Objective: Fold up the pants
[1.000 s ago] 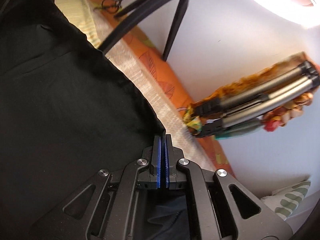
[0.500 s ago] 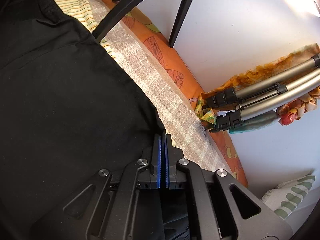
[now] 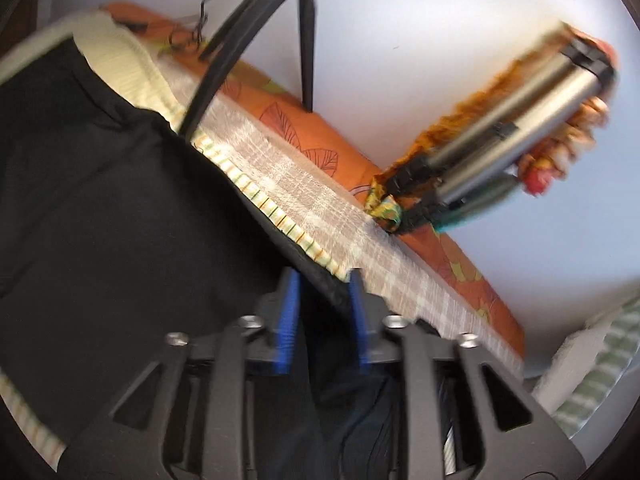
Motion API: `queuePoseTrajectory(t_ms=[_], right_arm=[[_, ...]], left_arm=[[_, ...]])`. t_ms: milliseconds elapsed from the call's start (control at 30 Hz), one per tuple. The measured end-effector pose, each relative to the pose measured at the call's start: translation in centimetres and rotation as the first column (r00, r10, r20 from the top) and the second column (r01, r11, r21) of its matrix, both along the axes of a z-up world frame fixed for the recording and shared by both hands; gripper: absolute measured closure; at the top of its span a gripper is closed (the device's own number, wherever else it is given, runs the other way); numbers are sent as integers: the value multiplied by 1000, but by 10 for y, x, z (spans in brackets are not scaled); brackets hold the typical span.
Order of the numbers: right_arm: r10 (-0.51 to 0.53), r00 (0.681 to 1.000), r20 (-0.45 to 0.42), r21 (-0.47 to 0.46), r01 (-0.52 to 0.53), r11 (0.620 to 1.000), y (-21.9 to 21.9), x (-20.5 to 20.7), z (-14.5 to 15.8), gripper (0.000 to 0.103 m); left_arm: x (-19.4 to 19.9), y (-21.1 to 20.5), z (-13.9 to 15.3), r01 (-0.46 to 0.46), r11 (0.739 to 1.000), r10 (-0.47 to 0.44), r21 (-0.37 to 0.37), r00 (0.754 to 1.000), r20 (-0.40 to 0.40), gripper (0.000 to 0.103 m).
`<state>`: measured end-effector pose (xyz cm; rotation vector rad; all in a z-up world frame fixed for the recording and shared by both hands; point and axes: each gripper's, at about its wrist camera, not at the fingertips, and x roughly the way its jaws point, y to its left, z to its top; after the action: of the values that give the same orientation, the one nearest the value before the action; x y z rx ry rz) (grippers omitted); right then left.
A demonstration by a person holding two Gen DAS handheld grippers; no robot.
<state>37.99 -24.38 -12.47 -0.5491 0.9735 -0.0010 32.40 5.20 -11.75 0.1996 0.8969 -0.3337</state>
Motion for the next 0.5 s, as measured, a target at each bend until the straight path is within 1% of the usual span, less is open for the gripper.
queuePoseTrajectory(t_ms=[33,67,100,133,233,267,300,333,400,433,500], right_arm=[[-27,999,18,22,27,999,-5,-15,8,41],[-50,998,26,51,49,998,-11,-28,15,38],[-75,997,34,94,71,993,-20,-44,22,38],[-96,995,41,114,91,989,-28,-54,26,38],[-176,984,30,129,171,977,-60,-70,31,38],[-227,974,21,148,221,964,-76,-76,33,38],[-268,963,12,177,261,949,-89,-82,36,38],[-319,948,0,228,311,923,-107,-90,39,38],[-414,909,-43,316,405,858,-138,-110,40,38],[-451,890,-71,344,446,826,-151,-120,37,38],[-494,863,-107,359,497,790,-171,-133,30,38]], left_arm=[[-3,-10,0,24,1000,-24,-3,1000,-1,62],[-7,-20,0,51,999,-51,-10,999,-2,62],[-11,-32,0,83,996,-83,-14,997,1,62],[-14,-42,1,107,994,-107,-14,994,3,62],[-23,-78,-1,180,984,-180,-13,984,-1,62],[-25,-89,-1,200,980,-200,-22,980,-5,62],[-30,-101,-2,228,973,-228,-25,974,-6,62],[-36,-115,-1,260,965,-260,-19,966,4,62],[-45,-135,-1,317,948,-317,3,948,24,62],[-50,-150,-2,353,935,-354,21,935,35,62],[-52,-172,-4,393,919,-394,39,918,37,62]])
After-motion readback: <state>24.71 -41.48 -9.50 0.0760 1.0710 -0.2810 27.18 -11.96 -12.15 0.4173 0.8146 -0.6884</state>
